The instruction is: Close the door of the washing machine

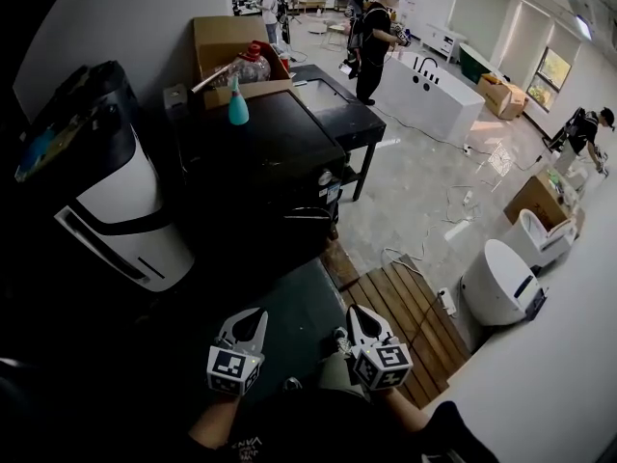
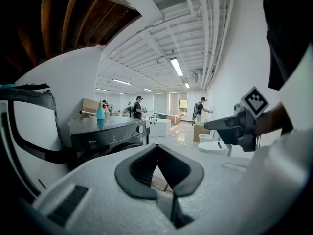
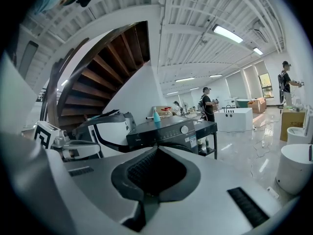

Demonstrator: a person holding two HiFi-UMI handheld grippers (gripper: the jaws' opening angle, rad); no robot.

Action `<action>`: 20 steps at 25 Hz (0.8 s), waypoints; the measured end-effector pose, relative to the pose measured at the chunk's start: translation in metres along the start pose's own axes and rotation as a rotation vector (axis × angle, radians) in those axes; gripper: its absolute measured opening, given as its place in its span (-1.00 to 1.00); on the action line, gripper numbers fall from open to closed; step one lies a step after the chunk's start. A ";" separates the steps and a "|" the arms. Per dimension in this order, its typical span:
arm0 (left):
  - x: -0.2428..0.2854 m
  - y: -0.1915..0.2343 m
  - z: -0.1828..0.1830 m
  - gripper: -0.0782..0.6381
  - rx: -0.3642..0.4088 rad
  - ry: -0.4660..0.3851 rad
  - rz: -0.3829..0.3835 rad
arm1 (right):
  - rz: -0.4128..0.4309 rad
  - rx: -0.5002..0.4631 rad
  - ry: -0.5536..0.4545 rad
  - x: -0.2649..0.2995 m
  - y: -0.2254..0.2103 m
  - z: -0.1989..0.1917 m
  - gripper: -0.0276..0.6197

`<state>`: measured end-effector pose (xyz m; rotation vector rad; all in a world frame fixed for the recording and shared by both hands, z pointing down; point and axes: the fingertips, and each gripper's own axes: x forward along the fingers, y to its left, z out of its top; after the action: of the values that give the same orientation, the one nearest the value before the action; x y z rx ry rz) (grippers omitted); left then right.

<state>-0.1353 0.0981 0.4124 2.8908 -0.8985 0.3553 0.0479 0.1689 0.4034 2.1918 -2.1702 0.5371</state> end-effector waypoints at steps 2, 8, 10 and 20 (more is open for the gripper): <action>-0.004 0.000 -0.002 -0.75 0.000 0.001 0.003 | -0.001 0.001 -0.005 -0.002 0.003 0.001 -0.91; -0.010 -0.001 -0.004 -0.75 -0.006 0.010 0.006 | -0.001 -0.032 0.012 -0.001 0.000 -0.004 -0.91; -0.011 0.001 -0.004 -0.75 -0.011 0.009 0.011 | 0.009 -0.030 0.009 0.001 0.002 -0.003 -0.92; -0.014 0.011 0.000 -0.75 -0.027 -0.015 0.044 | 0.003 0.018 -0.009 0.001 0.005 0.003 -0.92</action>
<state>-0.1524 0.0967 0.4097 2.8571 -0.9634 0.3228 0.0439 0.1668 0.3993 2.2045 -2.1819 0.5504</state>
